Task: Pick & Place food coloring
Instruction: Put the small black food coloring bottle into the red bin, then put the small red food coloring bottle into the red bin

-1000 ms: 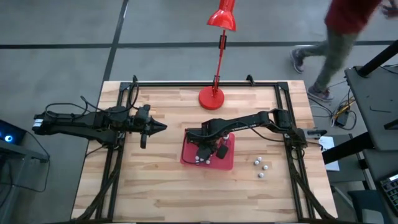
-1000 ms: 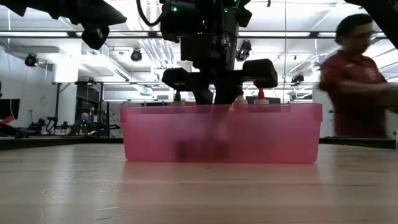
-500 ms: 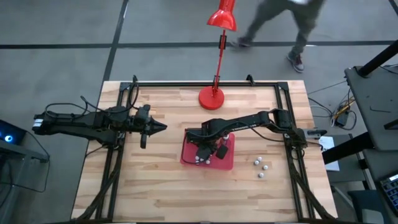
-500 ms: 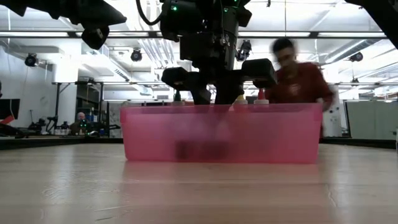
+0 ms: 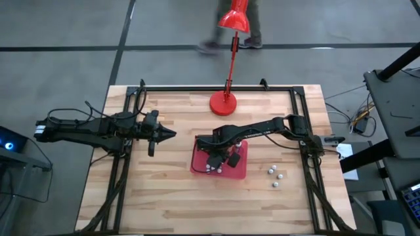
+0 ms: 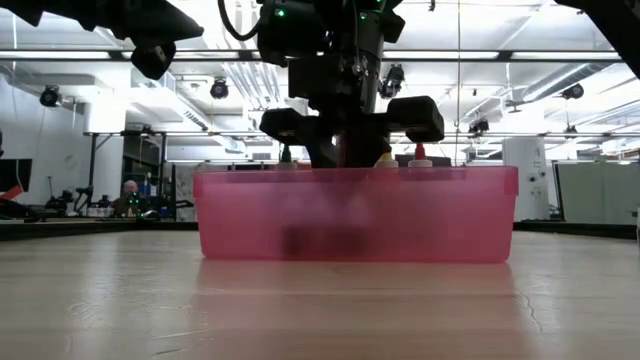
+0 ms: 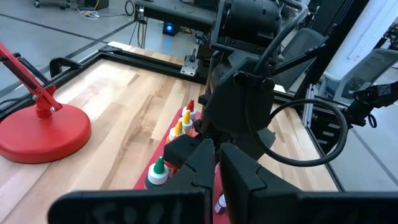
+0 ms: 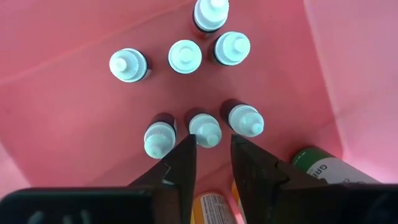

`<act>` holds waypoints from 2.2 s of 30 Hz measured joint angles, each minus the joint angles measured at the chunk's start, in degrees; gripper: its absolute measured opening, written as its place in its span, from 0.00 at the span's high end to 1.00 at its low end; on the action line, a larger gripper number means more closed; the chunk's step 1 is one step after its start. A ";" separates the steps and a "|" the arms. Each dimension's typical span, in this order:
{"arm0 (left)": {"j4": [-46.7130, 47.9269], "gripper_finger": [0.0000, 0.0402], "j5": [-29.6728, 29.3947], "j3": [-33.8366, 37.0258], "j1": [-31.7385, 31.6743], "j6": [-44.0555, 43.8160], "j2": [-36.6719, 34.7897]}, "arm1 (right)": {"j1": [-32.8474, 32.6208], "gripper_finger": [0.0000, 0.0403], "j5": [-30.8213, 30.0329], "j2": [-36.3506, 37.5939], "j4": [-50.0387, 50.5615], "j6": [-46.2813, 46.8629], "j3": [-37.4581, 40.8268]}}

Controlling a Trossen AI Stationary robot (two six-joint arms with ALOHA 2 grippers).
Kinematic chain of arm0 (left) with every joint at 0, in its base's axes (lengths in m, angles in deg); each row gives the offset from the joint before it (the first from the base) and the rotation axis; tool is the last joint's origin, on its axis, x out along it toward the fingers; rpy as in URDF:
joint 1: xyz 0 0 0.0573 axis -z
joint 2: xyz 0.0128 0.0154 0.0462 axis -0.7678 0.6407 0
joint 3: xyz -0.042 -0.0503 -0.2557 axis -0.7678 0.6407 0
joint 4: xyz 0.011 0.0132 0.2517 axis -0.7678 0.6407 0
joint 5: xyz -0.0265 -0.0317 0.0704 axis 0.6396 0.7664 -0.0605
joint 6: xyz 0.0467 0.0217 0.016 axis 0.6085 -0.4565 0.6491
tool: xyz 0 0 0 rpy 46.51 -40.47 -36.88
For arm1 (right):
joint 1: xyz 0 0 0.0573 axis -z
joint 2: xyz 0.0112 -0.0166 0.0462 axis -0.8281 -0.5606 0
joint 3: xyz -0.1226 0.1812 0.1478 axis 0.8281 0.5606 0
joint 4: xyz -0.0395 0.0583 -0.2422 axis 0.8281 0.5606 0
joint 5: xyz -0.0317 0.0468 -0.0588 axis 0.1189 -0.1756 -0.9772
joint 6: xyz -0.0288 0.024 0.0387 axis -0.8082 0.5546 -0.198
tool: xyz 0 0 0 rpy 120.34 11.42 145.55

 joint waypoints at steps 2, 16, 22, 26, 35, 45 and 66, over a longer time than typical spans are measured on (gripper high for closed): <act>0.00 1.00 0.00 -0.01 0.00 0.00 0.02 | 0.00 0.76 -0.03 0.00 0.00 0.00 0.00; 0.00 1.00 0.00 -0.01 -0.01 0.00 0.02 | 0.00 0.69 -0.01 0.07 0.46 0.00 0.00; 0.00 1.00 0.00 -0.01 -0.01 0.00 0.02 | -0.14 0.68 -0.01 0.52 0.91 0.00 0.00; 0.00 1.00 0.00 -0.01 0.00 0.00 0.01 | -0.15 0.68 -0.01 1.44 0.88 0.00 0.00; -0.02 1.00 0.00 -0.01 -0.01 0.00 0.02 | -0.53 0.69 0.02 5.08 1.38 7.70 0.00; -0.02 1.00 0.00 -0.01 -0.01 -0.02 0.01 | -3.52 0.69 0.20 10.48 6.00 26.80 0.00; -0.63 1.00 0.00 -0.01 0.00 -0.41 0.00 | -8.55 0.70 4.89 16.27 20.89 51.18 1.89</act>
